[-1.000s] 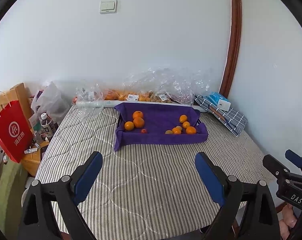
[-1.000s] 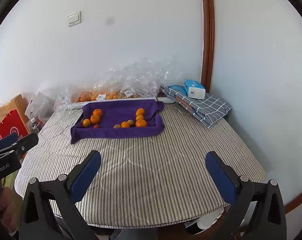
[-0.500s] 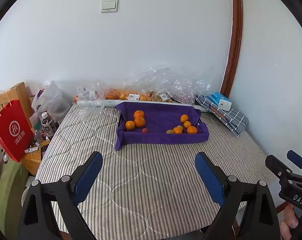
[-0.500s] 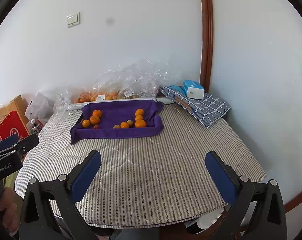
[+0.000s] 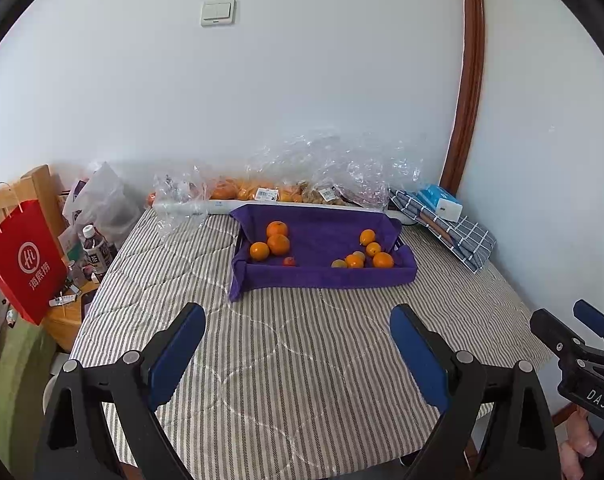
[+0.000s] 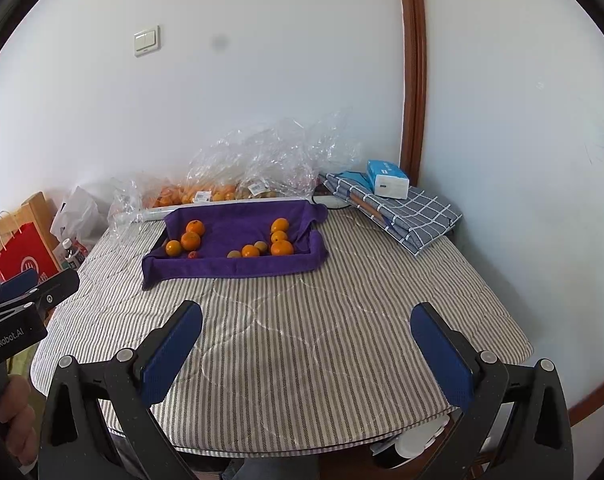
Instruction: Organize fruits
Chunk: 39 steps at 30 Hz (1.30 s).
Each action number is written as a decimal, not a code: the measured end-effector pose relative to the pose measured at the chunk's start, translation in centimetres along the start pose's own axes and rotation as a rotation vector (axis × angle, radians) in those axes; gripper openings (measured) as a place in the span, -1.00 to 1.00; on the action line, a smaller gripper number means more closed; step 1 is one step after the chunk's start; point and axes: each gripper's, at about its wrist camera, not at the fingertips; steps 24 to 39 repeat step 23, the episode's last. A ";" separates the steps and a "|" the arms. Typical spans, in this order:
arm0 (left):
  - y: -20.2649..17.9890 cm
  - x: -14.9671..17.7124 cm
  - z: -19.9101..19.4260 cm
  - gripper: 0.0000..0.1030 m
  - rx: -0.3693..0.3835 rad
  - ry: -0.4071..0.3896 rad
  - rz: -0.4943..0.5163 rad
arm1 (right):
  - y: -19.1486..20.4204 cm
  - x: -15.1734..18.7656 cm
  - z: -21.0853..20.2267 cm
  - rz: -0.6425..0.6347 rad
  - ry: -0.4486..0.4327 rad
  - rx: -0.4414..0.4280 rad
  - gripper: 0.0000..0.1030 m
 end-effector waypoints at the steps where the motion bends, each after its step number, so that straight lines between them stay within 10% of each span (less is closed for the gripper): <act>1: 0.0 0.0 0.0 0.82 0.000 0.001 0.001 | -0.1 0.0 0.0 0.000 0.000 -0.001 0.99; 39: -0.1 -0.2 -0.1 0.82 0.000 -0.003 0.003 | 0.2 -0.1 -0.1 0.002 0.000 -0.002 0.99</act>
Point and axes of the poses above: each gripper's, at about its wrist camera, not at the fingertips, and z roughly the way its jaws point, y to its left, x to its underside, and after that the axes turned 2 degrees about x, right-handed
